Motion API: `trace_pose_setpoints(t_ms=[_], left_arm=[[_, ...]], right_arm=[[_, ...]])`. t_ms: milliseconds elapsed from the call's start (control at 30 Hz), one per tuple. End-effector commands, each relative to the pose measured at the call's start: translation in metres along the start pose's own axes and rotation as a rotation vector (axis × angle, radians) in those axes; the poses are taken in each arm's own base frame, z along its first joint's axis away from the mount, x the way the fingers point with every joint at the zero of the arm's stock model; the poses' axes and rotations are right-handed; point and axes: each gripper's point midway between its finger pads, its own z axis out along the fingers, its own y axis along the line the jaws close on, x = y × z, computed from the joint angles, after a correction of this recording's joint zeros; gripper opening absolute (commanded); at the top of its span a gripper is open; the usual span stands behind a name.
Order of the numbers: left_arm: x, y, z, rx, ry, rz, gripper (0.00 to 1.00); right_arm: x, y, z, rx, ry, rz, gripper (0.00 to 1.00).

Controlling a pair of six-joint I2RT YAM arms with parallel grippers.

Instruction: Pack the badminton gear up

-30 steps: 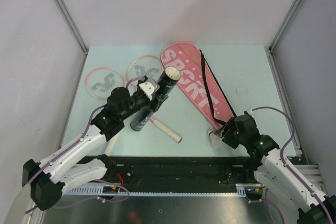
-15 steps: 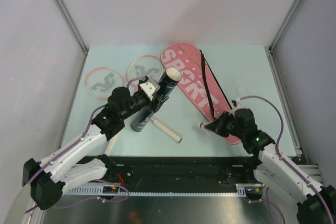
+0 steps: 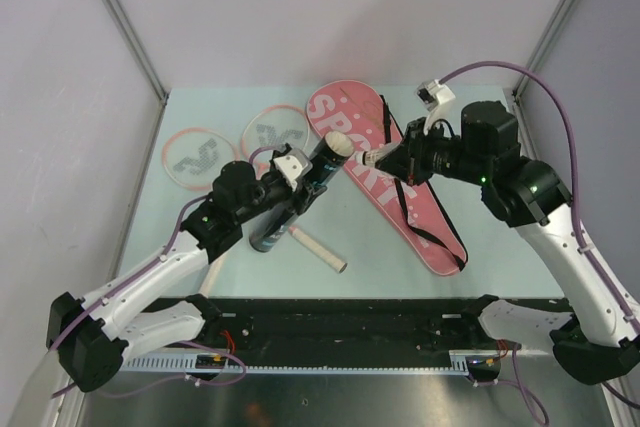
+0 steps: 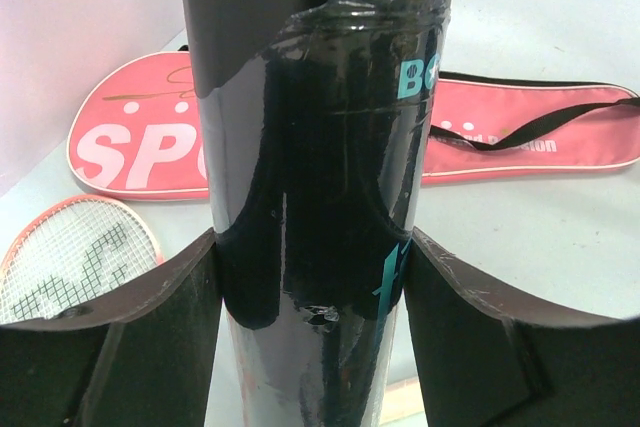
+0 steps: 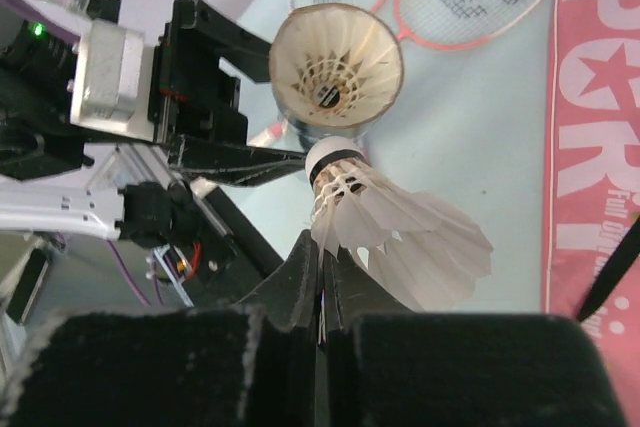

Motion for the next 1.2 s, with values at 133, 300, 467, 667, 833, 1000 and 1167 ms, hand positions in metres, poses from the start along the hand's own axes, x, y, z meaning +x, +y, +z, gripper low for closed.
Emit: trace_pose_setpoints(t_ms=[133,300,467,667,833,1000,1167], left_arm=[[-0.031,-0.004,0.000,0.035,-0.069,0.056,0.00],[-0.031,-0.011,-0.002,0.052,-0.072,0.083,0.01],[-0.034,-0.014,-0.003,0.061,-0.080,0.093,0.00],[-0.033,-0.016,-0.003,0.068,-0.079,0.091,0.00],[-0.033,-0.016,-0.003,0.071,-0.080,0.093,0.00],[-0.036,-0.020,-0.004,0.088,-0.090,0.098,0.01],[-0.039,-0.031,-0.007,0.144,-0.109,0.100,0.00]], right_arm=[[0.002,0.001,0.013,0.033,0.170,-0.130,0.00],[0.000,0.001,0.038,0.006,0.222,-0.144,0.00],[-0.015,-0.008,0.037,0.081,0.196,-0.168,0.00],[-0.031,-0.017,0.023,0.139,0.161,-0.186,0.00],[-0.020,-0.011,0.033,0.078,0.215,-0.172,0.00],[0.006,0.014,0.045,-0.119,0.322,-0.119,0.00],[0.010,0.015,0.057,-0.265,0.321,-0.009,0.29]])
